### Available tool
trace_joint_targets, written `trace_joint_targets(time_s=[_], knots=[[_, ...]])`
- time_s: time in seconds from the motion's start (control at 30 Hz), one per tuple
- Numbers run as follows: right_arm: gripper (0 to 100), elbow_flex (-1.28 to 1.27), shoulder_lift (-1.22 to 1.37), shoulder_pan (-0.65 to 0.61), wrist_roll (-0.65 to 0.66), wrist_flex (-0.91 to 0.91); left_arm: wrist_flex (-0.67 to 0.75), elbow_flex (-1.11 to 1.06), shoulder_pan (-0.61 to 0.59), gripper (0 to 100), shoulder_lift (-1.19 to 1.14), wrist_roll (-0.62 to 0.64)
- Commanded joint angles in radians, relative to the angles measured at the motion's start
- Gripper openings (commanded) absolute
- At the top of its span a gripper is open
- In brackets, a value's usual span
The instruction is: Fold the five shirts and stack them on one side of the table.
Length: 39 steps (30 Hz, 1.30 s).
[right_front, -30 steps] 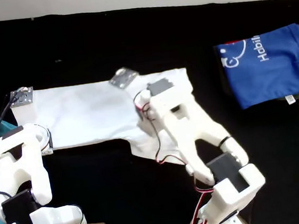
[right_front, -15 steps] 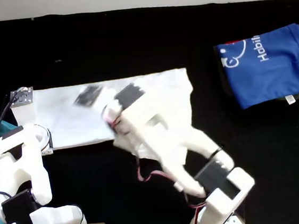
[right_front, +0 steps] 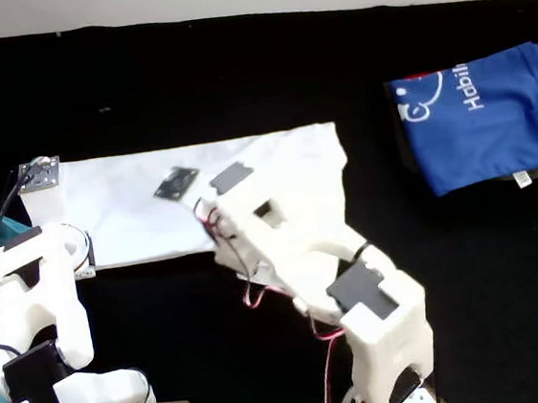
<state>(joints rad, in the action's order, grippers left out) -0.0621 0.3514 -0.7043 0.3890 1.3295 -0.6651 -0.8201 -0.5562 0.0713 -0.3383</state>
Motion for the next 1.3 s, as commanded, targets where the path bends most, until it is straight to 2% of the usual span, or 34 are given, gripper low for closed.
trace_joint_targets(time_s=[0.0,0.13,0.27,0.6,0.67,0.73,1.27], knots=[[11.2,-0.002,-0.008,0.061,0.011,-0.01,0.014,-0.002,0.012,1,-0.004,0.011],[10.3,0.038,-0.008,0.09,0.011,-0.001,0.014,-0.002,0.012,1,-0.004,0.011],[0.6,0.09,-0.008,0.094,0.009,0.001,0.014,-0.002,0.012,1,-0.004,0.011],[1.9,0.228,-0.008,0.048,0.006,0.17,0.014,-0.002,0.012,1,-0.005,0.011],[5.0,0.225,-0.008,0.018,0.006,0.197,0.014,-0.002,0.012,1,-0.005,0.011],[8.0,0.223,-0.008,-0.012,0.006,0.202,0.014,-0.002,0.012,1,-0.005,0.011],[7.7,0.222,0.001,-0.124,0.005,0.226,0.014,-0.002,0.012,1,-0.005,0.011]])
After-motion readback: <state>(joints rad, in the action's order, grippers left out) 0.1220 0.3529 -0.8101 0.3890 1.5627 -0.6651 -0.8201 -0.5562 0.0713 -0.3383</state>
